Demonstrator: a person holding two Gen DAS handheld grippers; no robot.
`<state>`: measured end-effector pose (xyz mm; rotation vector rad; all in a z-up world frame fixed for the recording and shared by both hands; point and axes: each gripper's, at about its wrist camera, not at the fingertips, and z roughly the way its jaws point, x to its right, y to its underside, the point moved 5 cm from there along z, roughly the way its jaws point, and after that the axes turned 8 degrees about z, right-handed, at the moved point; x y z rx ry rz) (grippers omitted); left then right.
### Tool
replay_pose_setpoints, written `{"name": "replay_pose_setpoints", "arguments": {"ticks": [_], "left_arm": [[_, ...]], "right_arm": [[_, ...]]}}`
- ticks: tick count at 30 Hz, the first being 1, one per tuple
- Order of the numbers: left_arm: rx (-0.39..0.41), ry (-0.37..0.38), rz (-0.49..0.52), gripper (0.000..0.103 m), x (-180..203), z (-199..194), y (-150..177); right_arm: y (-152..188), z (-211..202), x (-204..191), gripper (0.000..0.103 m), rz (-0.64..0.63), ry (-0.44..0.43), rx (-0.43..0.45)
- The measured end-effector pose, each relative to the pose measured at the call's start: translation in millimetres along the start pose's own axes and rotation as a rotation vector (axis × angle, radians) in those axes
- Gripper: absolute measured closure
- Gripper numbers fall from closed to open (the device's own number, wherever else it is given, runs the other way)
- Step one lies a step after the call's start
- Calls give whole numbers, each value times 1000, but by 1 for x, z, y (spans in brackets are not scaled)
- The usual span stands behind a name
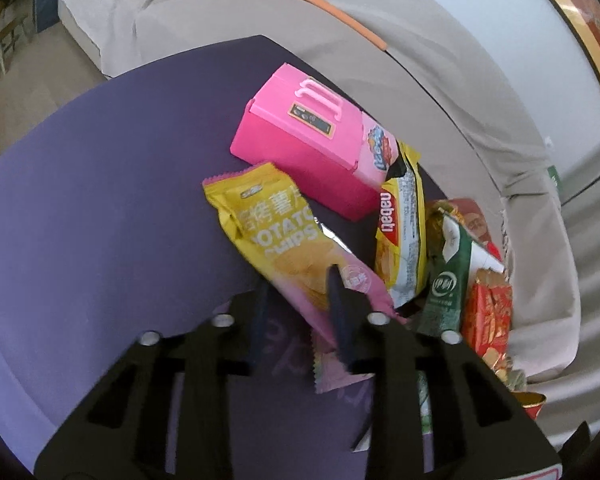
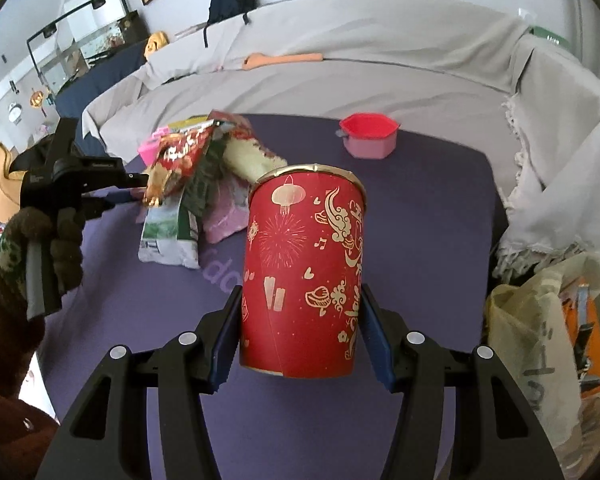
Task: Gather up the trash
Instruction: 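Grasp the yellow potato chips bag with the left tool while the right tool holds the cup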
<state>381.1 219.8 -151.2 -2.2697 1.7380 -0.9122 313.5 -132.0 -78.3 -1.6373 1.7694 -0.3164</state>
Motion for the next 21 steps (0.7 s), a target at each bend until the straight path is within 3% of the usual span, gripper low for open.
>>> {"name": "replay_pose_setpoints", "arguments": {"ticks": [1, 5, 12, 18, 21], "left_arm": [[2, 1, 12, 86, 0, -1, 0], [11, 20, 101, 92, 6, -19, 8], [13, 58, 282, 95, 19, -59, 29], [40, 66, 347, 95, 24, -77, 42], [42, 54, 366, 95, 25, -77, 46]], "right_arm": [[2, 2, 0, 50, 1, -1, -8], [9, 13, 0, 50, 2, 2, -41], [10, 21, -5, 50, -19, 34, -43], [9, 29, -4, 48, -10, 7, -73], [4, 26, -5, 42, -3, 0, -60]]}}
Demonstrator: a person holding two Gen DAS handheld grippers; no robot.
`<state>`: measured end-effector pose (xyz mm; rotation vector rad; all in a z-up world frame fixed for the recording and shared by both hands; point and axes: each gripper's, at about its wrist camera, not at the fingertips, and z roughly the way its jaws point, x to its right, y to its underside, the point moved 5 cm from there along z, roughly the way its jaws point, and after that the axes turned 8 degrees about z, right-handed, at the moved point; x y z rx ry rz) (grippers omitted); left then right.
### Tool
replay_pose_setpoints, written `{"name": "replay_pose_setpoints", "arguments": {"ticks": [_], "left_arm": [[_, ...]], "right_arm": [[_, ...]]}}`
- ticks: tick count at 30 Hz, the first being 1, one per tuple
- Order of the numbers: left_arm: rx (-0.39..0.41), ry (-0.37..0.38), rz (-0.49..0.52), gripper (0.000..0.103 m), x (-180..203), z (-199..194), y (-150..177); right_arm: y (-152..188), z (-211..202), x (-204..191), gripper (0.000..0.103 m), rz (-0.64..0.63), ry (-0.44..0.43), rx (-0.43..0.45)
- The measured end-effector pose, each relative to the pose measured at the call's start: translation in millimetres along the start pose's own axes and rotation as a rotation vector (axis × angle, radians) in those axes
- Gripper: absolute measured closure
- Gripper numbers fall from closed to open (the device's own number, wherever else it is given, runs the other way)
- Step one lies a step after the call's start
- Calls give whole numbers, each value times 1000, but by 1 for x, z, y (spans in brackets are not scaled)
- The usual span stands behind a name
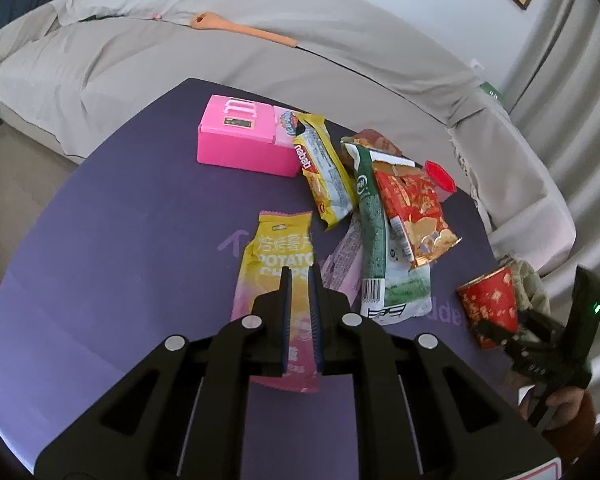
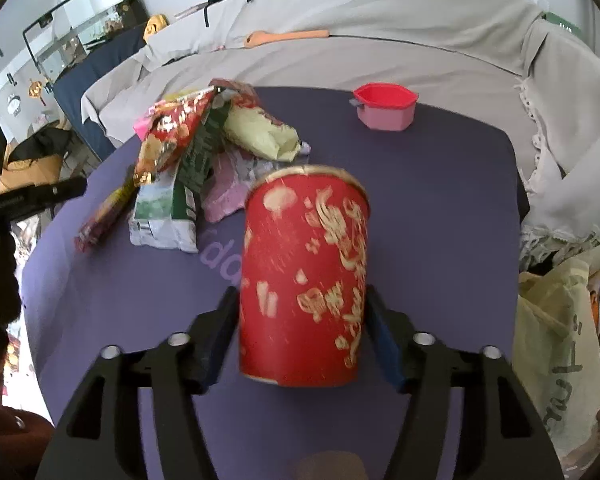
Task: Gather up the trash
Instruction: 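Grasp the yellow potato chips bag with the left tool while the right tool holds the cup, then carry the chips bag and red cup over the bin and release both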
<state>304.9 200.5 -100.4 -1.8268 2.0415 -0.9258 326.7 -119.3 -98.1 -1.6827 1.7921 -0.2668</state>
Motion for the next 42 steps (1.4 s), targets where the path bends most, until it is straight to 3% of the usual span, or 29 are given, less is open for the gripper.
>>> {"name": "replay_pose_setpoints", "arguments": {"ticks": [3, 5, 7, 12, 14, 18, 19, 22, 32, 36, 42], "left_arm": [[-2, -9, -10, 94, -7, 2, 3], [6, -11, -21, 79, -9, 1, 2], [-4, -16, -36, 71, -13, 4, 5], [-63, -46, -71, 68, -20, 20, 18], [-78, -59, -86, 68, -23, 26, 22], [-88, -73, -111, 71, -25, 33, 24], [-88, -64, -109, 86, -23, 33, 24], [-76, -58, -84, 95, -15, 29, 21], [155, -63, 53, 95, 40, -53, -34], [250, -39, 112, 95, 86, -84, -62], [317, 23, 245, 95, 178, -100, -85]], "right_arm": [[-10, -4, -3, 42, -16, 17, 13], [-15, -4, -4, 42, -26, 35, 17], [-19, -2, -4, 42, -35, 52, 12], [-22, 5, -2, 42, -17, 53, -9], [-21, 5, -3, 47, -27, 60, -4], [-20, -4, -2, 54, -32, 57, 13], [-21, -7, -2, 54, -30, 55, 20], [-23, -19, -1, 54, -26, 41, 47], [-33, -72, -1, 54, -62, 11, 168], [-43, -106, 6, 54, -83, 23, 243], [-53, -172, 42, 54, -63, 70, 383]]}}
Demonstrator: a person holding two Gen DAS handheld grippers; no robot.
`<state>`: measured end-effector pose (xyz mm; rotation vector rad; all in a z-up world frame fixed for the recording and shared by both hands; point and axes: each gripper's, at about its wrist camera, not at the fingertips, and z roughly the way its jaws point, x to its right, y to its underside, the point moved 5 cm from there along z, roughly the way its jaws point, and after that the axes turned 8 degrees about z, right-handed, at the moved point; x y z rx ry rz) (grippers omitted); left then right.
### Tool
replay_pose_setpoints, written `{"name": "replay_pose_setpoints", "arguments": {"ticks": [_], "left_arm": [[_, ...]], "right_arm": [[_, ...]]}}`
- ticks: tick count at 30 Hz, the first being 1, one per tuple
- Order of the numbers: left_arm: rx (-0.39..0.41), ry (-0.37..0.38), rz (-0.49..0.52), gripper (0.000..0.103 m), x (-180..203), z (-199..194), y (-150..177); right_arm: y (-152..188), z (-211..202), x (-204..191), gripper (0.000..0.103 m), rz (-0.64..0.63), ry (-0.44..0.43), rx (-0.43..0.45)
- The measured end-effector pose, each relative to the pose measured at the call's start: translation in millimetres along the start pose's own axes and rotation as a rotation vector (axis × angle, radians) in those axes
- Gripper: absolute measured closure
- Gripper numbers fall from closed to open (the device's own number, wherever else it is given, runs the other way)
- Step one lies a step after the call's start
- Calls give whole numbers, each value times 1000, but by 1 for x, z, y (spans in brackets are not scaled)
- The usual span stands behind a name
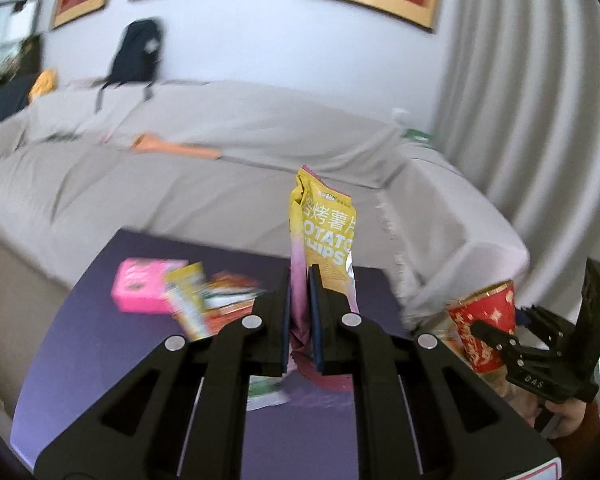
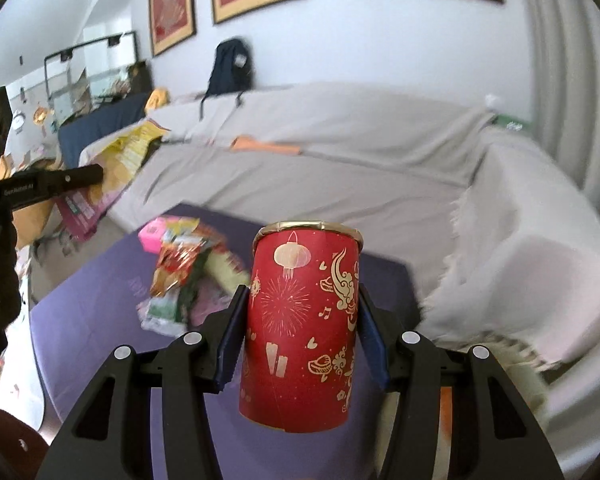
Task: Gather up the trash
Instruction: 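Carry the chips bag and red cup over the bin and release both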
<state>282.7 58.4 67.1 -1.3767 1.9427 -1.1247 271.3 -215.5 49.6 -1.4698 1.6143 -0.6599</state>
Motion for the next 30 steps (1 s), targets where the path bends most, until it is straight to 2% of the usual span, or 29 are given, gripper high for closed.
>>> {"name": "replay_pose_setpoints", "arguments": {"ticks": [5, 8, 15, 18, 23, 30], "left_arm": [[3, 93, 106, 95, 90, 20, -14], [-17, 152, 158, 95, 141, 36, -8], [-144, 278, 238, 95, 242, 85, 26], [-202, 316, 268, 95, 269, 103, 43], [-274, 362, 300, 95, 298, 129, 63], [-357, 458, 245, 95, 313, 176, 81]], "right_arm": [[-3, -40, 55, 54, 38, 89, 56], [2, -60, 88, 54, 70, 147, 73], [31, -105, 179, 54, 208, 282, 88], [45, -112, 208, 54, 265, 305, 79], [62, -107, 235, 54, 318, 327, 56], [70, -97, 259, 54, 352, 331, 39]]}}
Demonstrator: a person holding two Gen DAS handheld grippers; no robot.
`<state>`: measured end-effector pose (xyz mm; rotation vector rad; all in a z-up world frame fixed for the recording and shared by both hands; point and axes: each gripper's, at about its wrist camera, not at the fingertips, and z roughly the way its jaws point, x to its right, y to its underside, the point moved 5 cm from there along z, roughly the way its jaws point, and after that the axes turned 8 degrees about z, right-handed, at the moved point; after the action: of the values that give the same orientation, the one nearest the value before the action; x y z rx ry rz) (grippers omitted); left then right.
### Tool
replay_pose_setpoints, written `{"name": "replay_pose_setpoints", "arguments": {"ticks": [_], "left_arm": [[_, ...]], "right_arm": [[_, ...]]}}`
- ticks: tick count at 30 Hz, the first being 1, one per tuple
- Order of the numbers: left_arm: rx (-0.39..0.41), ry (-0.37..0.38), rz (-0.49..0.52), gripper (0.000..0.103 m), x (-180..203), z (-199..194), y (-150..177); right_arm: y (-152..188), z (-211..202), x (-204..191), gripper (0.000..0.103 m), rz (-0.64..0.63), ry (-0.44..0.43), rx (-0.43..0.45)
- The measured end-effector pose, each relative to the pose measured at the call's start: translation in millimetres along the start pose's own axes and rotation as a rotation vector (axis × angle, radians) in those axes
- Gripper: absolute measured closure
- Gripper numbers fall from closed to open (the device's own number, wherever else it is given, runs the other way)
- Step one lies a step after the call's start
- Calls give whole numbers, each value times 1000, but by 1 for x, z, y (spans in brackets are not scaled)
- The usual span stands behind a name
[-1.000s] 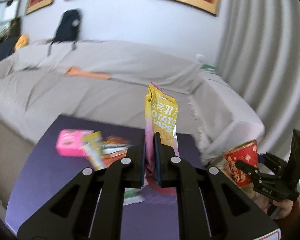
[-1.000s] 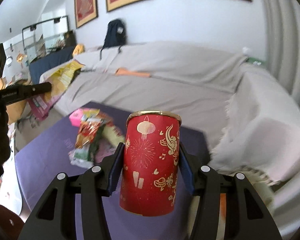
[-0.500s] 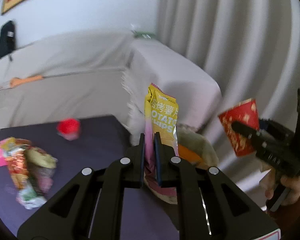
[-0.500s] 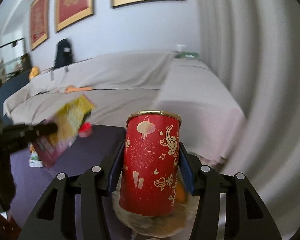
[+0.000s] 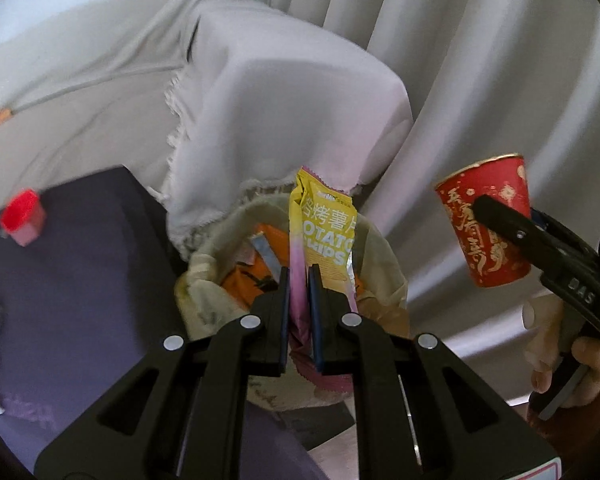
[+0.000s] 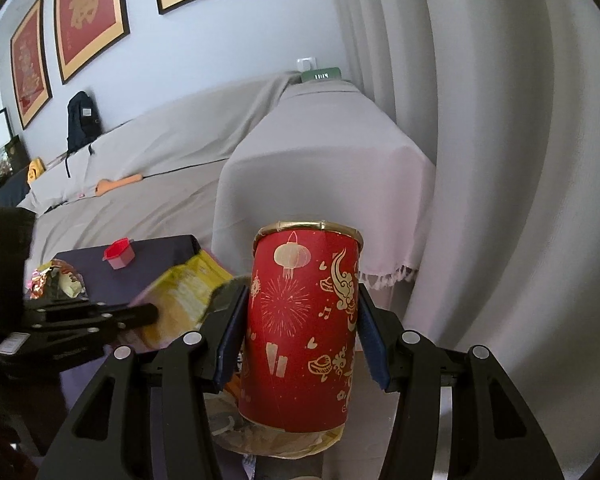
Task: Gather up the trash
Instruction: 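Carry the chips bag and red cup over the bin and release both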
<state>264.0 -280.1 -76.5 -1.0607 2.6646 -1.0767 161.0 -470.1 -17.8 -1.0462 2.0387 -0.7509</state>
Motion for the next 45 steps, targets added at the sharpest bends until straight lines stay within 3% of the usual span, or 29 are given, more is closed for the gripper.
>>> {"name": "replay_pose_setpoints", "arguments": {"ticks": [4, 7, 8, 12, 17, 26, 33, 42, 45], "left_arm": [[-22, 79, -39, 95, -7, 27, 1], [-36, 125, -64, 69, -13, 40, 4], [-33, 130, -77, 66, -16, 40, 5], [-28, 94, -129, 65, -38, 30, 8], [-4, -45, -134, 65, -67, 0, 14], [55, -147, -147, 62, -100, -57, 37], [71, -161, -216, 61, -126, -84, 56], [59, -167, -266, 61, -144, -96, 81], [63, -172, -278, 61, -151, -102, 89]], "right_arm": [[0, 8, -6, 54, 8, 0, -6], [-1, 16, -9, 53, 13, -8, -17], [-1, 18, -10, 53, 14, -13, -22], [3, 31, -18, 53, 1, -28, -44], [17, 56, -36, 53, -11, -54, -94], [54, 114, -66, 53, -35, -58, -192], [84, 154, -72, 53, -60, 4, -289], [106, 165, -68, 52, -79, 64, -392], [105, 159, -67, 50, -57, 44, -396]]}}
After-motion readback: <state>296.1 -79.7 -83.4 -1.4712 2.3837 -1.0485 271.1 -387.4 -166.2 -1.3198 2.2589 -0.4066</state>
